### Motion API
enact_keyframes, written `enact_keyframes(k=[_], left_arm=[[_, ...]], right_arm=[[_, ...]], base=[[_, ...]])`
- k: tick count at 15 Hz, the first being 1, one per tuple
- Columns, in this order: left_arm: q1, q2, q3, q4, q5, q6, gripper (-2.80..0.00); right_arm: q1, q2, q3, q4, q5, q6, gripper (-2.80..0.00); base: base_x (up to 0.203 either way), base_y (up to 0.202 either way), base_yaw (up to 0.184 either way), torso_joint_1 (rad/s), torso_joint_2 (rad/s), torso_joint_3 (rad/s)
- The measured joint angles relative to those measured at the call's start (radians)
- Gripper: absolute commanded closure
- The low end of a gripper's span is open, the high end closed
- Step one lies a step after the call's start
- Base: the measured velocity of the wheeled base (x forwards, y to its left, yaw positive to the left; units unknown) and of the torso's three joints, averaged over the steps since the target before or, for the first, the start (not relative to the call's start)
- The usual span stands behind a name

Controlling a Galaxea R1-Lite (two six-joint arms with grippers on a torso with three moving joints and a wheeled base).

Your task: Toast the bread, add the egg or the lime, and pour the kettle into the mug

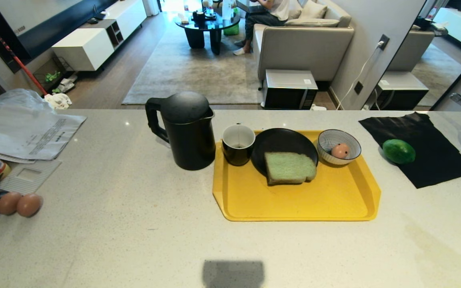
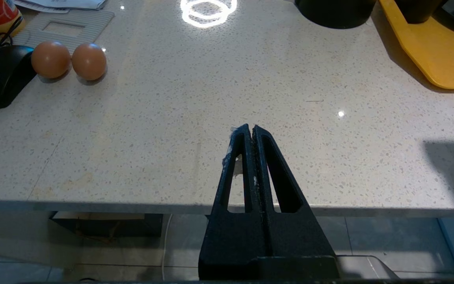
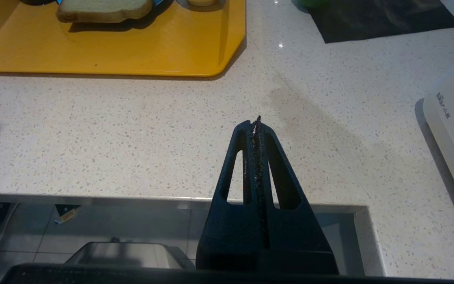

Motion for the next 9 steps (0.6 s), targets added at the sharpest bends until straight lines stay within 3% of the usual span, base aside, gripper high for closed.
enact_keyframes(k=[9], left_arm=[[0.0,0.0,0.0,0.0,0.0,0.0,0.0]], right_arm=[[0.0,0.0,0.0,0.0,0.003,-0.012,0.0]], base=[[0.0,0.0,0.0,0.0,0.0,0.0]])
